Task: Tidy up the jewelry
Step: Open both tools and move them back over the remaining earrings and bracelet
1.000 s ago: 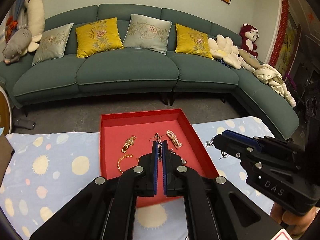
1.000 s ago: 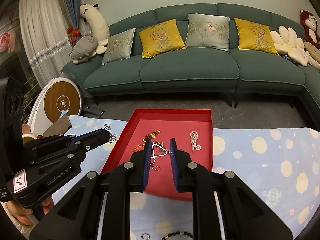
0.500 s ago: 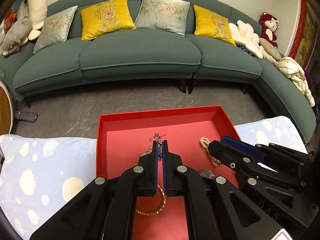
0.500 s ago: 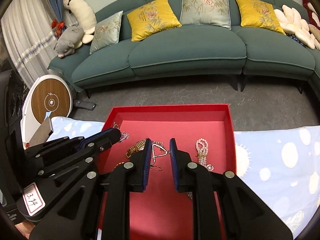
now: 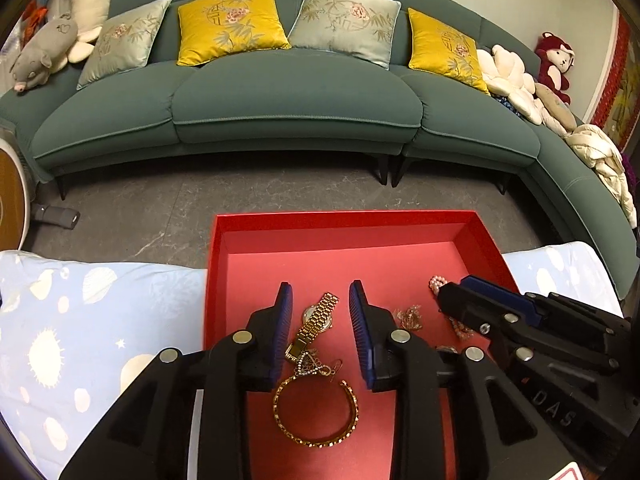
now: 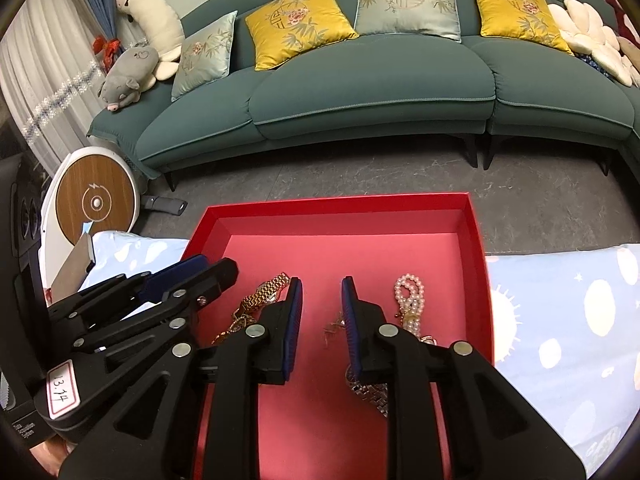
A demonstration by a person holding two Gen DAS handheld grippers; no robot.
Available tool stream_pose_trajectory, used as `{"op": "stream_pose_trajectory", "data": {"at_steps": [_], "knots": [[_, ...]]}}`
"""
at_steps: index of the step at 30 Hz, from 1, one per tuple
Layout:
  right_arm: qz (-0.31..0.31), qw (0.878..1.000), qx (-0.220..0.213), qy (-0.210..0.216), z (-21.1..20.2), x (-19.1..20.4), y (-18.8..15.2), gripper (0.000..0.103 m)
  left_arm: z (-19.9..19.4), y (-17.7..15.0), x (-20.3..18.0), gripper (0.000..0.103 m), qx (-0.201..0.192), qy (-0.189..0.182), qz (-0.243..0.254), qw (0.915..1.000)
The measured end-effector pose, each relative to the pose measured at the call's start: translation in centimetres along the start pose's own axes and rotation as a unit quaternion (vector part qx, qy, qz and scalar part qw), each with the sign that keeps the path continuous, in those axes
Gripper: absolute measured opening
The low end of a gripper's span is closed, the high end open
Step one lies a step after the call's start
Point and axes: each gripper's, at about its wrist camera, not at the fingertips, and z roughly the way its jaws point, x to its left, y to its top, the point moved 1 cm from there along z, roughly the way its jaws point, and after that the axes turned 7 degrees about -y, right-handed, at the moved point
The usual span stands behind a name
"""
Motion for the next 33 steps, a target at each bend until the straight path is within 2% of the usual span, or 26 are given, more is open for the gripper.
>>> {"op": "stream_pose_trajectory", "data": {"at_steps": [4,9,15,18,21,25,27,29,33], "knots": [[0.005,1.0,-0.018,0.004,-2.2,-0.3,-0.2,0.02,-2.0,-0.3,0.0,0.028,-0.011,-0.007,-0.005,0.9999],[-0.014,0.998,-0.055,0.001,-8.3,-0.4,-1.4,0.02,-7.0,-1.8,-0.4,0.028,-0.034,-0.012,-0.004,0.9993],[-0.032,0.996,-0.079,-0.01,-16.0,-0.5,-5.4,0.021,-13.5,-5.1,-1.3,0.028,-0.04,-0.011,0.003,0.9991],[-0.042,0.995,-0.083,-0.026,-18.8,-0.2,-8.0,0.021,-16.2,-7.5,-2.1,0.028,-0.038,-0.014,0.012,0.9991],[-0.041,0.996,-0.076,-0.025,-20.7,-0.2,-10.4,0.021,-18.2,-9.9,-2.9,0.03,-0.031,-0.028,0.008,0.9991],[-0.029,0.997,-0.064,-0.027,-22.0,-0.7,-13.6,0.021,-19.7,-13.5,-4.4,0.037,-0.022,-0.029,0.013,0.9993],[-0.023,0.998,-0.057,-0.03,-22.0,-0.9,-15.2,0.021,-19.7,-15.3,-5.2,0.049,-0.012,-0.028,0.016,0.9994],[-0.02,0.998,-0.047,-0.043,-21.3,-1.3,-16.8,0.021,-19.4,-17.0,-5.7,0.056,-0.006,-0.029,0.014,0.9995],[-0.013,0.998,-0.02,-0.059,-19.6,-2.2,-19.1,0.021,-17.8,-20.0,-5.9,0.056,0.02,-0.022,0.009,0.9995]]}}
